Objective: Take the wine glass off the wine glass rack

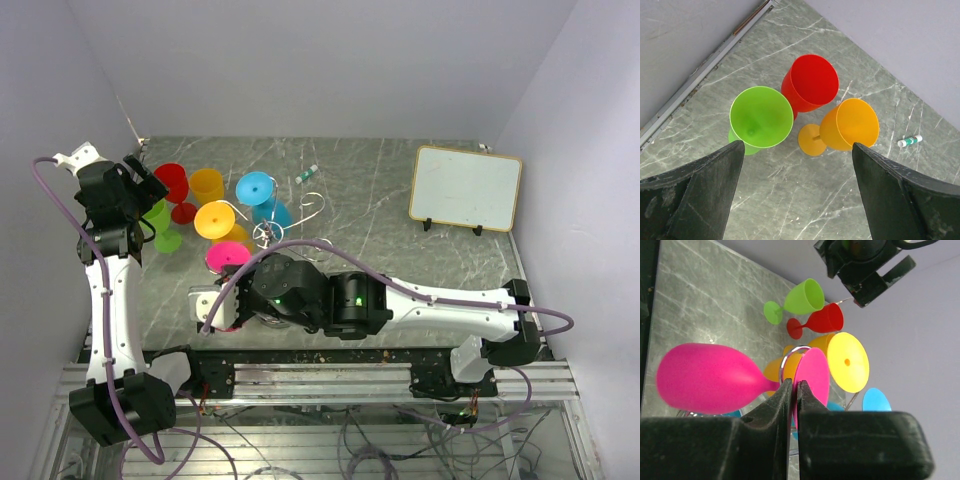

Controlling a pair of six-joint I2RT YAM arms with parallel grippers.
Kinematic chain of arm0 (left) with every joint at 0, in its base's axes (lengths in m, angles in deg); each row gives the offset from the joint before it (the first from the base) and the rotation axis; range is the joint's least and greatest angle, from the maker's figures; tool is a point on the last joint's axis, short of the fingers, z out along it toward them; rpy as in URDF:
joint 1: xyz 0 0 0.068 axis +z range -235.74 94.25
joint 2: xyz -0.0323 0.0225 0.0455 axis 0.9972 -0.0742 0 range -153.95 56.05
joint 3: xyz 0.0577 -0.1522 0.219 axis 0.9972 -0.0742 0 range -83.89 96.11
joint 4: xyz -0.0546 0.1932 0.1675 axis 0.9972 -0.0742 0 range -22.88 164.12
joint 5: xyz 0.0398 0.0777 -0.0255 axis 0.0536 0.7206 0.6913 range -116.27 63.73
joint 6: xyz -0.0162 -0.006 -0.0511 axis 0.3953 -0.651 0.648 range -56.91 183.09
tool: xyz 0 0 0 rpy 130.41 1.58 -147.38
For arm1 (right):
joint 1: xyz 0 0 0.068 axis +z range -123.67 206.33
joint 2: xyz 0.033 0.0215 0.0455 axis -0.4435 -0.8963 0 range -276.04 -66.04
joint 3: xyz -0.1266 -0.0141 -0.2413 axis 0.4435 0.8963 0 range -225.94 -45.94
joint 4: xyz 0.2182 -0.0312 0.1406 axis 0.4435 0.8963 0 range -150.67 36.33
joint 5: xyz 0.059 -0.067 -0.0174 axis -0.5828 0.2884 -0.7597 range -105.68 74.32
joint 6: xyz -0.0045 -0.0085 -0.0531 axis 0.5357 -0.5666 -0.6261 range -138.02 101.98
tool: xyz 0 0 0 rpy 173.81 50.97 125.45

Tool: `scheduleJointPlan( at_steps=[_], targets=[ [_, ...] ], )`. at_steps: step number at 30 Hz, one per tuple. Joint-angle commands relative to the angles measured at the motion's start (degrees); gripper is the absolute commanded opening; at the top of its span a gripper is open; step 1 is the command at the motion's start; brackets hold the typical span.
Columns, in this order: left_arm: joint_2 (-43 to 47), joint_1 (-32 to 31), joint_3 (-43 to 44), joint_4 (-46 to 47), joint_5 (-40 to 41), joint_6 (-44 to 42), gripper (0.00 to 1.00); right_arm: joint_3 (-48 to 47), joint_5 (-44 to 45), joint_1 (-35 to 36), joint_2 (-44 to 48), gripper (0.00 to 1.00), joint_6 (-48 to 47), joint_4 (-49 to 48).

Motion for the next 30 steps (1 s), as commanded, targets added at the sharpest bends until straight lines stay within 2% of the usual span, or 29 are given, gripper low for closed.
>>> scheduleJointPlan(
  at_steps=[1,14,30],
  targets=[
    [-0.2,0.7,-0.4,2.0,-1.2,0.0,0.99,0.7,0.7,0.1,2.1,0.0,-0.8,-2.1],
    [-0.2,0.8,-0.4,1.9,-1.3,0.0,0.99,3.9,-1.3,0.3,4.5,0.0,-3.9,-7.7],
    [-0.1,0.9,-0.3,1.9,-1.4,0.2,1.0,1.2,0.5,1.4,0.6,0.0,-8.7,-11.4]
  ],
)
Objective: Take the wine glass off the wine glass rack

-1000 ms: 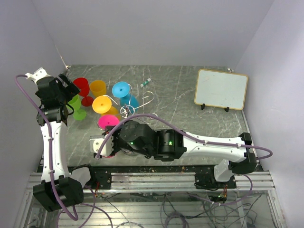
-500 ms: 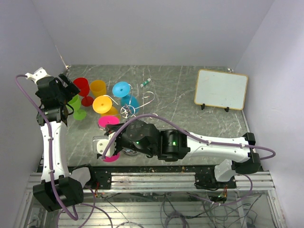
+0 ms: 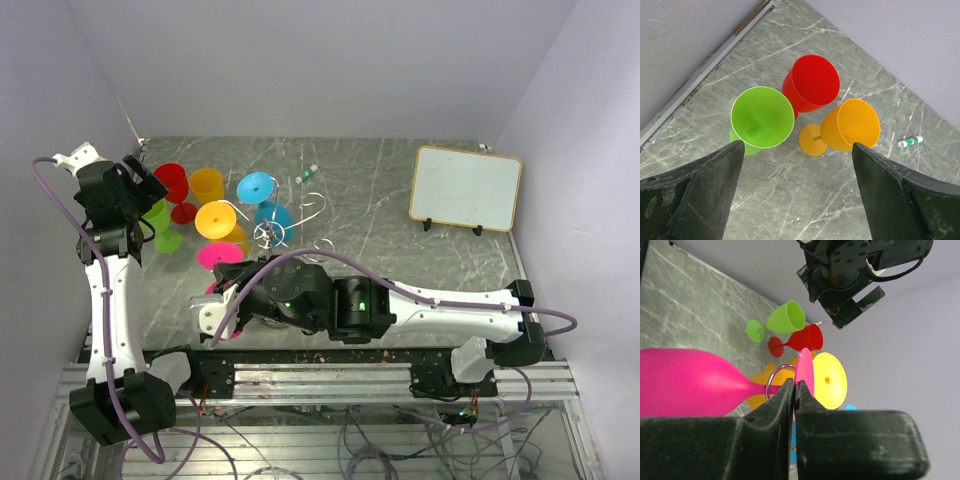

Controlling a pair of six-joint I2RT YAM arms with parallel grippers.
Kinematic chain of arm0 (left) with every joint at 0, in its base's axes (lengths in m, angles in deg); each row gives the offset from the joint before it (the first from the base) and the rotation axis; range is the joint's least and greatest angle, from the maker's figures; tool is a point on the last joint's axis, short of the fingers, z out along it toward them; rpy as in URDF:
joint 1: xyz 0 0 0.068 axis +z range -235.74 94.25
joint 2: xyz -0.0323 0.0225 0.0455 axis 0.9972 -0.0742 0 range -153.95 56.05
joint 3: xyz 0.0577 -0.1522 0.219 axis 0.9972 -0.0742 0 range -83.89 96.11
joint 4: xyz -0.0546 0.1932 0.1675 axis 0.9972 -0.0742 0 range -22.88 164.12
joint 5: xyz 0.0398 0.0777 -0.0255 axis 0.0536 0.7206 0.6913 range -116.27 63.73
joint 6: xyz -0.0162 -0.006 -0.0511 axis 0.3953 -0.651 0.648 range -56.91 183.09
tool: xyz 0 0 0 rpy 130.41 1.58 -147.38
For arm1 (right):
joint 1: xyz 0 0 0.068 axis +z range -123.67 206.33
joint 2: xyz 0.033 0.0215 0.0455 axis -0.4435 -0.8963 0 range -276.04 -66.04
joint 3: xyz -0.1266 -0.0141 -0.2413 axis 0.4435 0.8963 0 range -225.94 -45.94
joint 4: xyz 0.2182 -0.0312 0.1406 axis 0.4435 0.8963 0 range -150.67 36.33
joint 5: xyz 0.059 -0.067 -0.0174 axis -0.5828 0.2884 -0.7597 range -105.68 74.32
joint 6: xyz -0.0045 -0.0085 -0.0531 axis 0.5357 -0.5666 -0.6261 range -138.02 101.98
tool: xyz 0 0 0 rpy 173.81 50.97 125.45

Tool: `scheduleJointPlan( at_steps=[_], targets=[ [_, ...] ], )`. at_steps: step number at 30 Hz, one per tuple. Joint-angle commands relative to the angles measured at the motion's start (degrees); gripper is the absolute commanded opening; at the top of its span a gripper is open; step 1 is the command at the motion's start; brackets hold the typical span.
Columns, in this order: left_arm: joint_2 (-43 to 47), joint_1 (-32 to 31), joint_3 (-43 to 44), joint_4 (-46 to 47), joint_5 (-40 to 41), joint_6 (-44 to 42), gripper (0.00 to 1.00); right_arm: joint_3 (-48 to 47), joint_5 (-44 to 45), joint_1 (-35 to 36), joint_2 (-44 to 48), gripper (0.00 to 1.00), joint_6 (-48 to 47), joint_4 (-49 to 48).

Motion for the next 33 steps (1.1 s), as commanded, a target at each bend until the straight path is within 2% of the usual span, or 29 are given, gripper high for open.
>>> scheduleJointPlan(
  at_steps=[1,14,26,33],
  targets=[
    [0.0,0.7,-0.4,1.9,-1.5,0.2,0.99,-1.9,1.3,0.5,-1.5,0.0,-2.4,-3.8],
    [-0.1,0.7,-0.4,1.8,-1.5,0.2,0.99,-4.1,8.1,0.5,-5.9,0.0,-6.5,-6.3],
    [0.2,0.8,-0.8,2.4,-1.7,0.2,0.99,1.2,12.5,0.4,-1.1,0.0,-5.9,-8.6],
    [0.3,0.8,-0.9,2.5,-1.6,0.2,0.99,3.1,13.0,0.4,1.7,0.0,-4.6,-6.6]
  ],
)
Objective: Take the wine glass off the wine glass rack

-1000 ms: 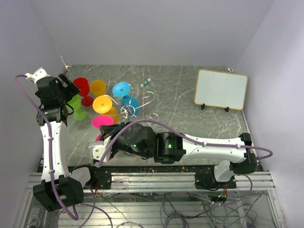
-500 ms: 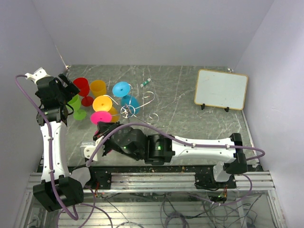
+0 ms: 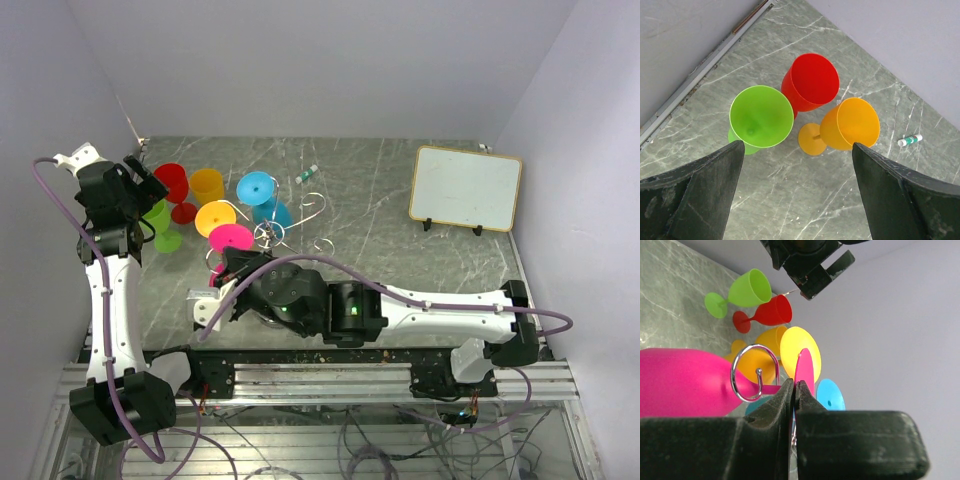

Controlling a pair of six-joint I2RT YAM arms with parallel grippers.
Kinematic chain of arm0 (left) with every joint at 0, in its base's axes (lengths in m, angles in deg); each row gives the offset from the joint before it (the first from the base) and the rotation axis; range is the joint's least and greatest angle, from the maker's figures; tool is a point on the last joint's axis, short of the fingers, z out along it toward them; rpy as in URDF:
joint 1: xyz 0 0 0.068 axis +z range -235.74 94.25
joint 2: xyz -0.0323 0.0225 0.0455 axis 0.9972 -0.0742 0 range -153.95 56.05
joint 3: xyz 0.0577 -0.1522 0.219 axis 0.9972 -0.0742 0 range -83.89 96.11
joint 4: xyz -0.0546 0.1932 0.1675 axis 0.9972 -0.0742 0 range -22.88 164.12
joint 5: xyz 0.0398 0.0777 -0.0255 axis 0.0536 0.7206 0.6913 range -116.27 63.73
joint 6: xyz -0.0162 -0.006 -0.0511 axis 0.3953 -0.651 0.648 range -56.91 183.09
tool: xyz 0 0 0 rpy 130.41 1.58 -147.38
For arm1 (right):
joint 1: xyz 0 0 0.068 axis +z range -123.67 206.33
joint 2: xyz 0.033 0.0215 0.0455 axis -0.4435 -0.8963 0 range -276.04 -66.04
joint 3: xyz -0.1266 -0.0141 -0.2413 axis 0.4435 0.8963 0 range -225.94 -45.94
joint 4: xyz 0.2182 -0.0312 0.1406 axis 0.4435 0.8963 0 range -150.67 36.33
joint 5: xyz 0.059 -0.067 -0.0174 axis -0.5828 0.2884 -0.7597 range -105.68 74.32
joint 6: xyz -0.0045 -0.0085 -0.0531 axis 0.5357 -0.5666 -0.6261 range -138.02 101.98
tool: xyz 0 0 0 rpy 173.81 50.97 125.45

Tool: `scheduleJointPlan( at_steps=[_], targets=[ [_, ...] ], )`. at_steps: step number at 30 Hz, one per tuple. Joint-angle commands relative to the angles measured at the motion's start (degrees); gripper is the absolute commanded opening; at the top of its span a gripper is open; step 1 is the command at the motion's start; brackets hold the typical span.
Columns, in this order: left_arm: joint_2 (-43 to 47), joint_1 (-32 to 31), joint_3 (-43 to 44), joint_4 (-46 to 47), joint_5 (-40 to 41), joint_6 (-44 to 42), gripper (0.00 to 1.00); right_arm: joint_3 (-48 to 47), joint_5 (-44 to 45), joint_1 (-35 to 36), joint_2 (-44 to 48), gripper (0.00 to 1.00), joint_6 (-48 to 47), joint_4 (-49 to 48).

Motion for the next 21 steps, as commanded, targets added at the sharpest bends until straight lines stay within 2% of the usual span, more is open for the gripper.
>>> scheduleJointPlan(
  at_steps=[1,11,16,21],
  targets=[
    [0.2,0.7,-0.5,2.2,-1.1,0.2,0.99,1.1,1.0,0.1,3.7,0.0,1.5,0.2],
    [-0.4,0.9,-0.3,2.1,-1.5,0.2,0.99,2.9,-0.9,2.0,7.4,0.0,3.5,5.1],
    [-0.6,1.0,-0.4,2.2,-1.5,0.2,0.98,3.8,-8.5,2.3,10.6,0.0,6.9,5.4],
    [-0.5,0.9,-0.9,2.6,-1.3,0.0,0.98,8.5,-14.3,2.3,15.5,0.0,14.6,-2.7]
  ],
)
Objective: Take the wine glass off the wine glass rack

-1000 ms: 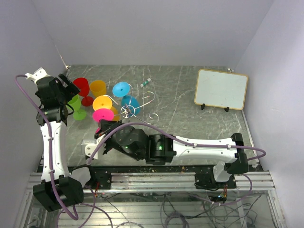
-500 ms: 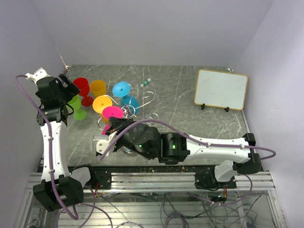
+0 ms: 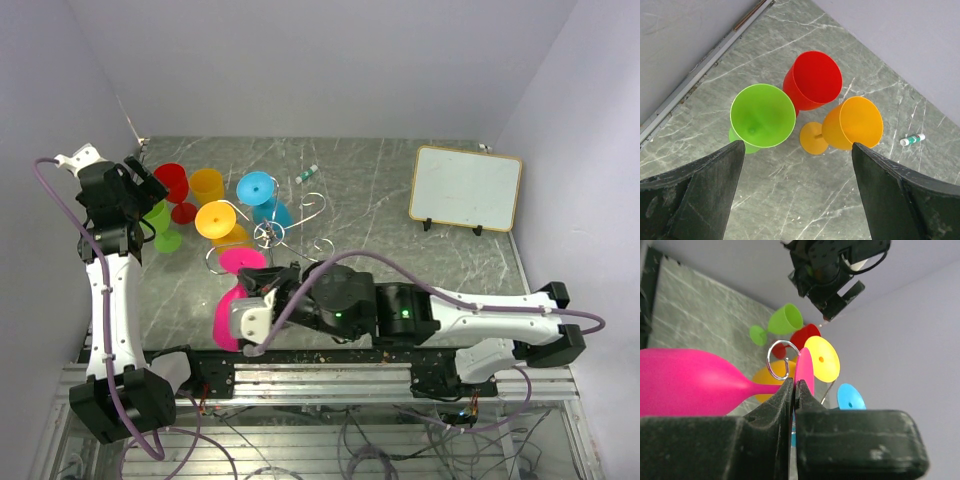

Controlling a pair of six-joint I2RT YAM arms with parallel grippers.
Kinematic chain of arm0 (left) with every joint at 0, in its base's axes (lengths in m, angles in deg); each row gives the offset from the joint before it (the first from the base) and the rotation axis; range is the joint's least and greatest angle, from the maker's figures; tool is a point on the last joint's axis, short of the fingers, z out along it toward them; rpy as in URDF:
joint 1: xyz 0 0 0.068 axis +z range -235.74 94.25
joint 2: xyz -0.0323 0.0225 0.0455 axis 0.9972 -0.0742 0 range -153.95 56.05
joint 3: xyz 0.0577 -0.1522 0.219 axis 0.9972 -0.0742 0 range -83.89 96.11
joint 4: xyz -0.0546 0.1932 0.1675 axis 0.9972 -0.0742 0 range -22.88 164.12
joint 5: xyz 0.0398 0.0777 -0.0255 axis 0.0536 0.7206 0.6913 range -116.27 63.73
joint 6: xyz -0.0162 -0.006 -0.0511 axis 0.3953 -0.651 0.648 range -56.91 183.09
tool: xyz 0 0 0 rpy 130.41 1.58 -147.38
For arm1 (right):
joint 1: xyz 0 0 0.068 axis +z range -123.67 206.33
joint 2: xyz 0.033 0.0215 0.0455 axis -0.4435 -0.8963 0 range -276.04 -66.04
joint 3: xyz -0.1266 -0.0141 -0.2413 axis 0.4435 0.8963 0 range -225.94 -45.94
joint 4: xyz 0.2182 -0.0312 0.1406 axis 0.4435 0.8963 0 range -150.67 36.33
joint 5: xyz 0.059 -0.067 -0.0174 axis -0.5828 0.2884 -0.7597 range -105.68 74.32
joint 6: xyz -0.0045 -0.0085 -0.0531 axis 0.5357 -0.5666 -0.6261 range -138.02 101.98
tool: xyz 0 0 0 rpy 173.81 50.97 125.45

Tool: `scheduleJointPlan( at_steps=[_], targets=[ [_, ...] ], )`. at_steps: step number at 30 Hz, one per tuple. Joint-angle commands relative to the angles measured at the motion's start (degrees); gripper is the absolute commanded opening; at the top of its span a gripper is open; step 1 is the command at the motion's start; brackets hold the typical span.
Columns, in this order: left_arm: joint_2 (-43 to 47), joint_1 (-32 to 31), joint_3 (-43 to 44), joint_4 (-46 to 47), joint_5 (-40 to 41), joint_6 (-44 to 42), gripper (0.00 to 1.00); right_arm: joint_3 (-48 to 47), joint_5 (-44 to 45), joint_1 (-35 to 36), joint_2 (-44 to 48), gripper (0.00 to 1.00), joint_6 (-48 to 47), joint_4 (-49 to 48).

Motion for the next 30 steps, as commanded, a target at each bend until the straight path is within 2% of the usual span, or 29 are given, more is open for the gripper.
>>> scheduleJointPlan(
  at_steps=[1,6,11,15,20,23,25,30],
  targets=[
    [0.0,0.9,-0.6,2.3,-1.2,0.0,0.98,3.5,-5.2,0.0,5.4,0.0,8.6,-9.0],
    [1.6,0.7,-1.3,3.1,0.5,-0.3,0.98,4.0,-1.9,-0.1,7.7,0.0,15.6,-14.3],
    [4.8,0.1,-0.6,1.9,5.2,-0.9,0.99,1.7,9.6,-0.6,8.3,0.0,20.3,-17.3],
    [6.9,0.0,6.2,-3.7,5.8,-0.3,1.0,3.1,18.4,-3.7,10.4,0.0,21.7,-22.6],
    [8.6,0.0,18.8,-9.3,1.9,-0.5,0.99,5.3,20.7,-14.5,14.7,0.0,28.0,-22.5],
    [7.4,0.0,25.5,-11.5,-6.2,-0.6,0.99,7.6,22.3,-21.5,17.7,0.0,34.1,-22.2],
    [6.2,0.0,28.0,-11.2,-14.3,0.1,0.99,8.0,24.6,-25.8,18.8,0.0,40.9,-19.9],
    [3.5,-0.2,29.5,-5.5,-40.3,5.3,0.99,9.3,25.3,-31.4,20.7,0.0,51.9,-14.1]
  ],
)
